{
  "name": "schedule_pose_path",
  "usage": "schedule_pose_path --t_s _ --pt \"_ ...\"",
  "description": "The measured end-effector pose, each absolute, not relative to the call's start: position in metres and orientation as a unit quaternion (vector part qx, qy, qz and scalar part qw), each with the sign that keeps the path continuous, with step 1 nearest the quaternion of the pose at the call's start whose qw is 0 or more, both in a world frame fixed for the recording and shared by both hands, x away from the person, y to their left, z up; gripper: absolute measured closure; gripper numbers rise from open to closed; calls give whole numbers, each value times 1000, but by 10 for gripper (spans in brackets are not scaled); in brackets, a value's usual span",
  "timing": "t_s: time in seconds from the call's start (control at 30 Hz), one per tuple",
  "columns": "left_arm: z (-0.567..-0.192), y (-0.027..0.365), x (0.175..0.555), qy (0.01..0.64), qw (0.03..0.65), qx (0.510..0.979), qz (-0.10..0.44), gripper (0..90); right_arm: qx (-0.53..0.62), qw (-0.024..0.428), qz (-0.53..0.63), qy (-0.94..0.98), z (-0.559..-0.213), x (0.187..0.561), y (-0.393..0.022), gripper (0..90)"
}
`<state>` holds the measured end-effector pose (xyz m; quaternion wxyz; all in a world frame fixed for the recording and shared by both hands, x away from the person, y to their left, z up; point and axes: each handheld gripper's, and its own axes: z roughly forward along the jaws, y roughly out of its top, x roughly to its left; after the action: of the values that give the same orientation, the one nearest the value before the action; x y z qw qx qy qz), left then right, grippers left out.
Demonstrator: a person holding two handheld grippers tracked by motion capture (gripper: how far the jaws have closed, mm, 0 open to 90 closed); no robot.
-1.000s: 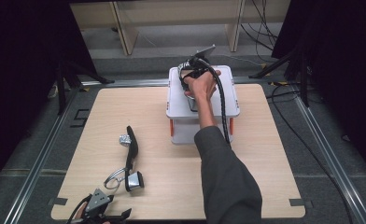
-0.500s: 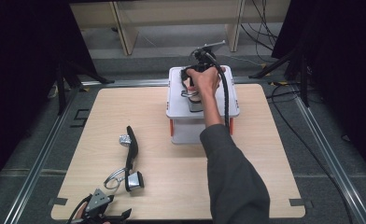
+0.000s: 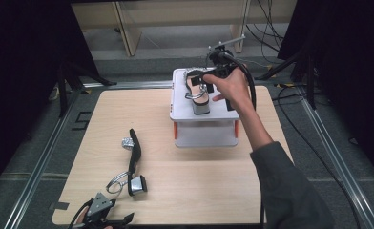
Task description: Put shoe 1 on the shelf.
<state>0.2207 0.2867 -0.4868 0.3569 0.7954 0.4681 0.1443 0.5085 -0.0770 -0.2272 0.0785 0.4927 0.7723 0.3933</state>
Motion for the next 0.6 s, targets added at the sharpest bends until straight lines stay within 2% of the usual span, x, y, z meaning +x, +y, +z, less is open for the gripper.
schedule_pose_path --t_s 0.1,0.23,0.37,0.6 --pt "-486 287 220 464 356 799 141 152 445 89 403 795 -232 483 -85 263" --pt "-486 288 221 462 350 802 143 153 400 75 408 817 -247 448 -95 260" --pt "-487 288 221 469 356 795 145 152 369 61 409 833 -274 415 -102 260" --pt "-487 288 221 467 355 796 146 153 345 21 412 843 -338 389 -101 262"
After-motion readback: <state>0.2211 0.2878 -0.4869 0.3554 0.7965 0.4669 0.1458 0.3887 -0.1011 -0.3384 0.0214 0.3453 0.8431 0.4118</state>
